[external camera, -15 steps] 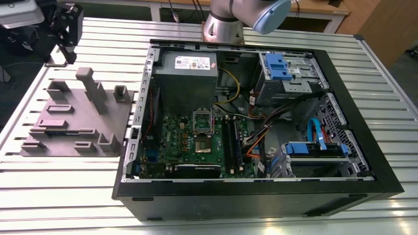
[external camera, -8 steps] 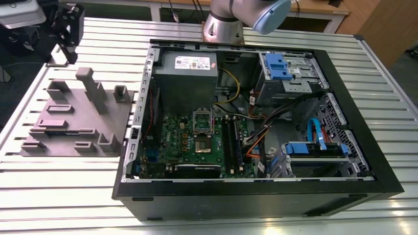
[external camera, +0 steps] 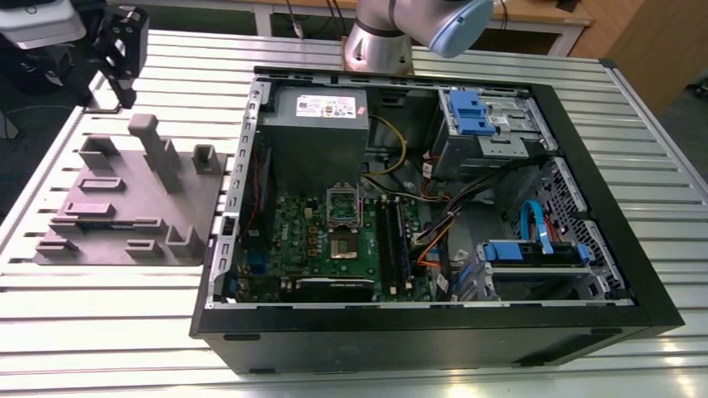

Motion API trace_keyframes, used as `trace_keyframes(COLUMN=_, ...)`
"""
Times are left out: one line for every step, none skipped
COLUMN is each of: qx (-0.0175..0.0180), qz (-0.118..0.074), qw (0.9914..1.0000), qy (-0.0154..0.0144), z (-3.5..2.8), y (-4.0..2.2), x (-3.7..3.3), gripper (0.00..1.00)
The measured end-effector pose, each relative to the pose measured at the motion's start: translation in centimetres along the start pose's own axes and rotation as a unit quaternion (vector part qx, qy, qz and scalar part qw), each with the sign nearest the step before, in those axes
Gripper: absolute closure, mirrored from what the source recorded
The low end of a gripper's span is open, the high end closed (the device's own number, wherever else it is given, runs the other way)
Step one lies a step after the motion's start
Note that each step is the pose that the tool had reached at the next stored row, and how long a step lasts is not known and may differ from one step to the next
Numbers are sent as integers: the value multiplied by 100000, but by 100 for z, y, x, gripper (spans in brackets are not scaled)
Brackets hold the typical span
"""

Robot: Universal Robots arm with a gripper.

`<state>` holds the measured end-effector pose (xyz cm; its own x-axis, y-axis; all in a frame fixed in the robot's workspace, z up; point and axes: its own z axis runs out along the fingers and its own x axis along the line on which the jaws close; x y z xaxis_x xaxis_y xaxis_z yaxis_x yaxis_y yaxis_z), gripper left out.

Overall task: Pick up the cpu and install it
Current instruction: 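Pick up the cpu and move it towards the insertion slot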

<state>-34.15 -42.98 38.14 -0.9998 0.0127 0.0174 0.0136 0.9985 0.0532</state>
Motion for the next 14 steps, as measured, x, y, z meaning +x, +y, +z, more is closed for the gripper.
trace_keyframes(qx=-4, qz=1, qw=100000, qy=-2, z=0, y=0, x=-5, gripper=53)
trace_keyframes(qx=-2, qz=2, qw=100000, qy=-1, z=0, y=0, x=-10, gripper=53)
trace_keyframes(qx=-2, qz=2, qw=100000, qy=-4, z=0, y=0, x=-14, gripper=53)
trace_keyframes(qx=-6, qz=2, qw=100000, qy=-5, z=1, y=0, x=-19, gripper=53)
trace_keyframes(qx=-4, qz=1, qw=100000, qy=-3, z=0, y=0, x=-23, gripper=53)
trace_keyframes(qx=-2, qz=0, qw=100000, qy=-1, z=0, y=0, x=-28, gripper=53)
trace_keyframes(qx=0, qz=3, qw=100000, qy=1, z=0, y=0, x=-31, gripper=53)
trace_keyframes(qx=-3, qz=3, qw=100000, qy=0, z=0, y=0, x=-35, gripper=53)
trace_keyframes(qx=-2, qz=3, qw=100000, qy=-1, z=0, y=0, x=-39, gripper=53)
trace_keyframes(qx=2, qz=-2, qw=100000, qy=4, z=-1, y=0, x=-45, gripper=53)
trace_keyframes(qx=-2, qz=-2, qw=100000, qy=0, z=-1, y=1, x=-50, gripper=53)
trace_keyframes(qx=-4, qz=1, qw=100000, qy=-4, z=0, y=1, x=-55, gripper=53)
trace_keyframes(qx=-5, qz=-2, qw=100000, qy=-5, z=0, y=1, x=-60, gripper=53)
trace_keyframes(qx=-6, qz=3, qw=100000, qy=-5, z=0, y=1, x=-64, gripper=53)
